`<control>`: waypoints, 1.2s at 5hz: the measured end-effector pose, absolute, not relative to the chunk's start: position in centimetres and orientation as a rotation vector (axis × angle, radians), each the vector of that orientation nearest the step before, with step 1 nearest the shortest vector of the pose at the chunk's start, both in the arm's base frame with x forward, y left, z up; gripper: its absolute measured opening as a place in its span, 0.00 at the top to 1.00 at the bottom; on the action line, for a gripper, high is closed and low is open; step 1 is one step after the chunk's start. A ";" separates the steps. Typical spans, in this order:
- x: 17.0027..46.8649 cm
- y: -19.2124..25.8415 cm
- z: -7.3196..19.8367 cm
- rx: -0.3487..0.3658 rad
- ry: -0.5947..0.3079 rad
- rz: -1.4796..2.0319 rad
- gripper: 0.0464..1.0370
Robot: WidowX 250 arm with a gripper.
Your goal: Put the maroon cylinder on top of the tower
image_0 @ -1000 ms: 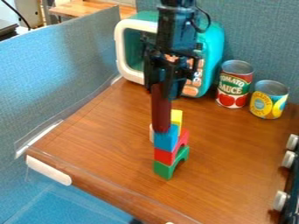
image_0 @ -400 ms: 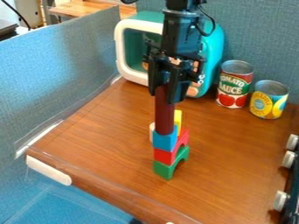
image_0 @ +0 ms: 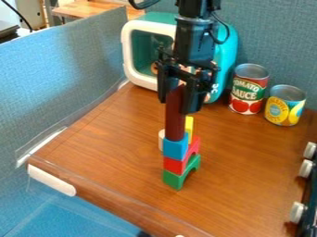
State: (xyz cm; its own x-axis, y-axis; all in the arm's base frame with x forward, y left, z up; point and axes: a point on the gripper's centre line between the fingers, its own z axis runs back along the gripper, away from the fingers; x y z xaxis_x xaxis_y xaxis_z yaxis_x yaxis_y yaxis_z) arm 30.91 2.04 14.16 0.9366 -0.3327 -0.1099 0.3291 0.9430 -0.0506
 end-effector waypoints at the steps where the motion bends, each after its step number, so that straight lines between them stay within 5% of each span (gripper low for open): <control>1: 31.0 1.9 14.2 -0.037 0.112 -0.343 0.03; 3: 30.7 2.0 16.8 -0.025 0.057 -0.338 0.04; 5: 31.0 6.7 22.1 -0.002 -0.072 -0.204 0.04; 6: 30.9 9.9 22.6 0.032 -0.093 -0.141 0.04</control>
State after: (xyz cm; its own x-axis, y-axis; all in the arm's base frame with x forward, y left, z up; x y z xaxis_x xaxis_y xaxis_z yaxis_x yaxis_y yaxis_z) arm 30.89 9.87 22.58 0.9857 -0.1421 0.0902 0.1391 0.9895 0.0387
